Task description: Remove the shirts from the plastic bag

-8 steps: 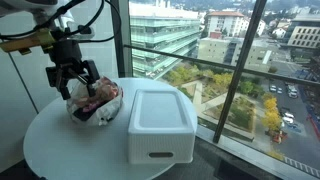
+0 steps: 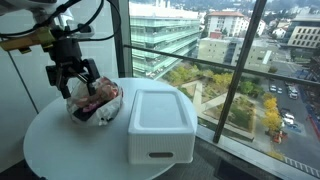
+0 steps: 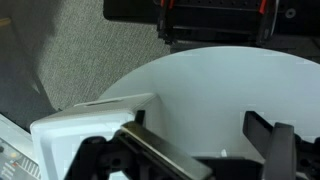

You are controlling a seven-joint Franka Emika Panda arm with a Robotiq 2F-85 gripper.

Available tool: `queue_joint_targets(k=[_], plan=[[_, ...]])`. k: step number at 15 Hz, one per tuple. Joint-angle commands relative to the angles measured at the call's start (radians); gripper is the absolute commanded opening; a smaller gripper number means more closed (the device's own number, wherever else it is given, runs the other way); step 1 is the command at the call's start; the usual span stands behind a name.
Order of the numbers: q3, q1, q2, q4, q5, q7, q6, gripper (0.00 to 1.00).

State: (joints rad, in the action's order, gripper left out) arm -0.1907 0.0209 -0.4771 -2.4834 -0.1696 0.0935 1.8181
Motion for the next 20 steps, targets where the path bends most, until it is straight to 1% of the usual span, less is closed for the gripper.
queue_joint_targets(k=[1, 3, 4, 5, 7, 8, 9, 10, 12, 13, 14, 15, 16, 17, 18, 20], plan=[[0.009, 0.066, 0.0, -0.081, 0.051, 0.024, 0.083, 1.0], [-0.016, 0.117, 0.047, -0.127, 0.126, 0.04, 0.159, 1.0], [-0.036, 0.146, 0.083, -0.143, 0.163, 0.053, 0.218, 1.0], [-0.066, 0.176, 0.12, -0.159, 0.184, 0.071, 0.308, 1.0], [-0.119, 0.216, 0.224, -0.153, 0.194, 0.114, 0.485, 1.0], [-0.145, 0.227, 0.289, -0.135, 0.18, 0.142, 0.572, 1.0], [-0.172, 0.229, 0.352, -0.118, 0.144, 0.182, 0.656, 1.0], [-0.193, 0.221, 0.41, -0.093, 0.091, 0.224, 0.727, 1.0], [-0.2, 0.199, 0.519, -0.031, -0.061, 0.318, 0.824, 1.0], [-0.179, 0.196, 0.574, 0.004, -0.158, 0.362, 0.857, 1.0], [-0.146, 0.205, 0.609, 0.036, -0.241, 0.402, 0.869, 1.0], [-0.13, 0.197, 0.66, 0.08, -0.33, 0.449, 0.881, 1.0], [-0.087, 0.21, 0.718, 0.132, -0.416, 0.489, 0.893, 1.0], [-0.059, 0.216, 0.775, 0.183, -0.498, 0.535, 0.899, 1.0], [-0.023, 0.228, 0.83, 0.23, -0.563, 0.565, 0.914, 1.0], [0.028, 0.244, 0.929, 0.313, -0.649, 0.613, 0.95, 1.0]])
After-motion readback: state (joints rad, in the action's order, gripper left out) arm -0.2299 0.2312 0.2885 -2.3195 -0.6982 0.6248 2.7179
